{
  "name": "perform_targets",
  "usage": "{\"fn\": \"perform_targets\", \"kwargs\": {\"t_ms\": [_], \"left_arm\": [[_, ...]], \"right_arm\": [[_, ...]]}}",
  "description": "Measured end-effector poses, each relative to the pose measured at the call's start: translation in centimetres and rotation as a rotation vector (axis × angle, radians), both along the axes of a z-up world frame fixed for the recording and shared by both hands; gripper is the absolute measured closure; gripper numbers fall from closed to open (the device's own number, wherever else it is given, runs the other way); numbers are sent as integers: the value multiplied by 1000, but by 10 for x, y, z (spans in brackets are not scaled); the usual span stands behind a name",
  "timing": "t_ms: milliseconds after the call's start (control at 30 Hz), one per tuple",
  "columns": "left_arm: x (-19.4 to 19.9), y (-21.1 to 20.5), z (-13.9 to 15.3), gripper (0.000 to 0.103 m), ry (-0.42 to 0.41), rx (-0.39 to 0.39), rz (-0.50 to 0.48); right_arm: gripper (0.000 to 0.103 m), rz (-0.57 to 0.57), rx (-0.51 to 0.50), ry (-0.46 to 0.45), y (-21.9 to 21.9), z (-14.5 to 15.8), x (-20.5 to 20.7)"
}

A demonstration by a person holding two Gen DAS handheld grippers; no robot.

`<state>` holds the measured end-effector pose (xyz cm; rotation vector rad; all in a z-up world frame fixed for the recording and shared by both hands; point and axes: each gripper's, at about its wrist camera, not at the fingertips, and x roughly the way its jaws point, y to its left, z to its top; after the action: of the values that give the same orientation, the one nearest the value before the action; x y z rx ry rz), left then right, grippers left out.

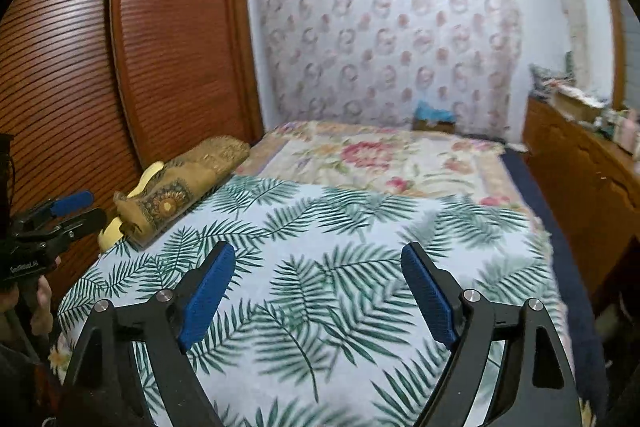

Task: Fold small clothes

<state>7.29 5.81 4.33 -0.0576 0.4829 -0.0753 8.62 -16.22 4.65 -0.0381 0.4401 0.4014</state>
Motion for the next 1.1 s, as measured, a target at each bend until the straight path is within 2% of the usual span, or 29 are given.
{"fn": "perform_targets", "kwargs": {"t_ms": [167,367,567,1100], "left_arm": [[-9,-11,10,19,-17,5,-7],[-16,-20,15,19,-25,3,1],[-18,-23,15,19,-26,6,-14],[-18,-22,13,19,-27,7,3]], "right_arm": [[17,-56,40,-37,-14,3,-39],[17,-96,50,-83,-18,7,-56],[17,-121,43,-93,-5,-15,-54],[17,-126,51,-92,-13,-9,-53]]}}
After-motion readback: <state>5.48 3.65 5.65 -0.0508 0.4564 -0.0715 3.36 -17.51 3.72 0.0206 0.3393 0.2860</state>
